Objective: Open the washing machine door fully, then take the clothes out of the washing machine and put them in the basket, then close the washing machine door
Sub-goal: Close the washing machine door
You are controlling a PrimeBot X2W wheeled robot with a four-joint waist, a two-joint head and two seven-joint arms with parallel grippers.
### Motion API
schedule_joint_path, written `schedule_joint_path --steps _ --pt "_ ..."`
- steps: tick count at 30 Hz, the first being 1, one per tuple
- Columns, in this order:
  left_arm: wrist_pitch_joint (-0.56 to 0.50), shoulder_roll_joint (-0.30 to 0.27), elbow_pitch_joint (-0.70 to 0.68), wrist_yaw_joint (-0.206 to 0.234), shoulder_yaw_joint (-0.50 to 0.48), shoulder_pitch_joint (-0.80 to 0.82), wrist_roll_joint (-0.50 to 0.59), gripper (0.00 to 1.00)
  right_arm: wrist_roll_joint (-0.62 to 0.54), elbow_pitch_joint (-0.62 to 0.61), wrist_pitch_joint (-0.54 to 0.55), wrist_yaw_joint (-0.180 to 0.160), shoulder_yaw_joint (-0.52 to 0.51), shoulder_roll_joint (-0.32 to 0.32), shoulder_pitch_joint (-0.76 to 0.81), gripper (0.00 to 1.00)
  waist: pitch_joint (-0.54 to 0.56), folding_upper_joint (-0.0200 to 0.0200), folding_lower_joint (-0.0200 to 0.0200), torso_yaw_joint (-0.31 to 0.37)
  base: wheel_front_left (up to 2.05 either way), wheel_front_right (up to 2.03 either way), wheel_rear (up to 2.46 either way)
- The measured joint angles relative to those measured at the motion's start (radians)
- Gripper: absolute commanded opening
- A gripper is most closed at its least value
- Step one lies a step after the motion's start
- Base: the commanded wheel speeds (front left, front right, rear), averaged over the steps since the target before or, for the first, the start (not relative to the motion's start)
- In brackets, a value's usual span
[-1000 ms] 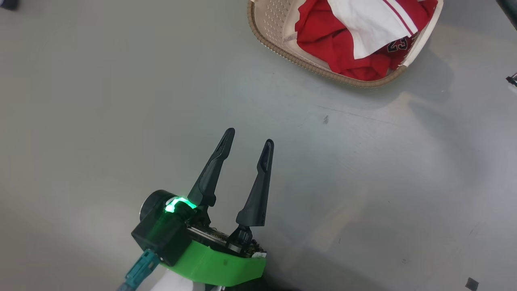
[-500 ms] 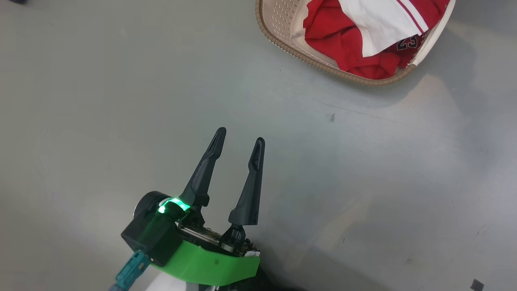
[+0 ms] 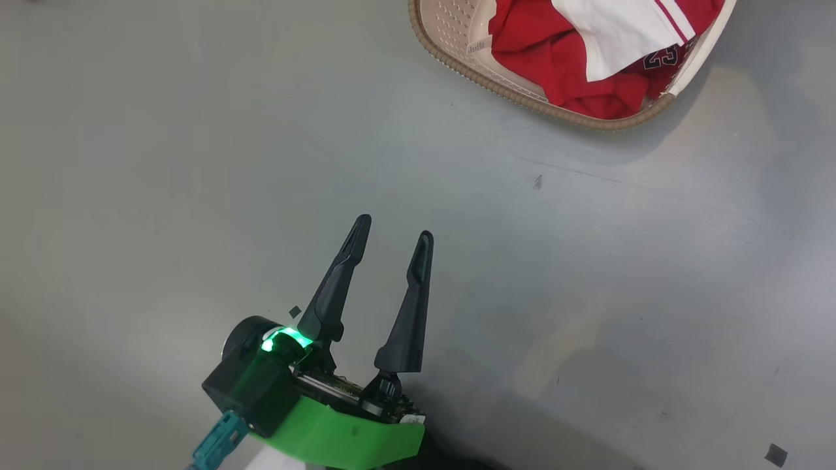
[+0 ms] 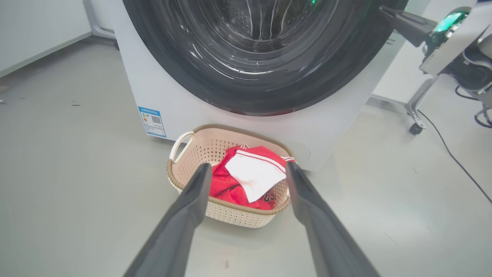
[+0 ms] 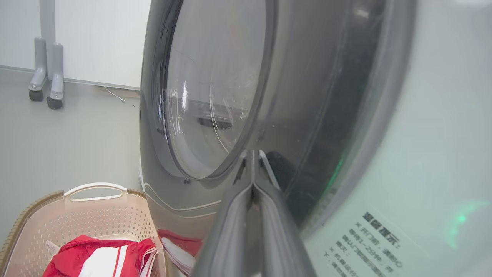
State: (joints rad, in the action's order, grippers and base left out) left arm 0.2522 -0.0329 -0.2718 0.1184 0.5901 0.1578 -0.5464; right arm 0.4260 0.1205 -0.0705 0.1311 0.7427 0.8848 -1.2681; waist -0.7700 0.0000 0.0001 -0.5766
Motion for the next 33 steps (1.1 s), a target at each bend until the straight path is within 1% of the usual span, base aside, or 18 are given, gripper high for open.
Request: schedule_joint_path --steps 4,7,11,16,20,24,26,28,33 --pt "0.0 0.0 0.0 0.0 0.006 0.0 -0.001 1.0 -0.015 0.032 0.005 0.0 0.023 -0.014 -0.032 0.0 -0.004 0.0 0.0 -0.001 0.0 0.0 0.0" --pt "0.0 0.0 0.0 0.0 0.003 -0.002 -0.006 1.0 -0.014 0.087 0.011 0.01 0.002 -0.046 -0.058 0.0 -0.007 0.0 0.0 -0.002 0.0 0.0 0.0" --pt "0.0 0.0 -0.001 0.0 -0.001 -0.003 -0.008 1.0 -0.009 0.115 0.011 0.012 -0.002 -0.075 -0.067 0.0 -0.008 0.0 0.0 -0.002 0.0 0.0 0.0" --pt "0.0 0.0 -0.001 0.0 -0.002 -0.003 -0.011 1.0 -0.007 0.142 0.0 0.018 0.003 -0.091 -0.078 0.0 -0.007 0.0 0.0 -0.002 0.0 0.0 0.0" --pt "0.0 0.0 0.006 0.0 0.007 0.005 -0.025 1.0 -0.011 0.163 -0.029 0.018 0.022 -0.085 -0.077 0.0 0.001 0.0 0.0001 -0.004 0.0 0.0 0.0" --pt "0.0 0.0 0.017 0.0 0.024 0.033 -0.026 1.0 -0.035 0.184 -0.068 0.018 0.038 -0.055 -0.055 0.0 0.02 0.0 0.0 -0.007 0.0 0.0 0.0" --pt "0.0 0.001 0.021 0.0 0.008 0.049 -0.025 1.0 -0.053 0.199 -0.091 0.014 0.052 -0.046 -0.032 0.0 0.033 0.0 0.0 -0.007 0.0 0.0 0.0" --pt "0.0 0.002 0.036 0.0 -0.007 0.061 -0.024 1.0 -0.056 0.22 -0.112 0.005 0.068 -0.046 0.0 0.0 0.048 0.0 0.0 -0.003 0.0 0.0 0.0" --pt "0.0 0.002 0.077 0.0 -0.034 0.09 -0.006 1.0 -0.057 0.252 -0.165 0.005 0.09 -0.073 0.09 0.0 0.093 0.0 0.0 0.023 0.0 0.0 0.0"
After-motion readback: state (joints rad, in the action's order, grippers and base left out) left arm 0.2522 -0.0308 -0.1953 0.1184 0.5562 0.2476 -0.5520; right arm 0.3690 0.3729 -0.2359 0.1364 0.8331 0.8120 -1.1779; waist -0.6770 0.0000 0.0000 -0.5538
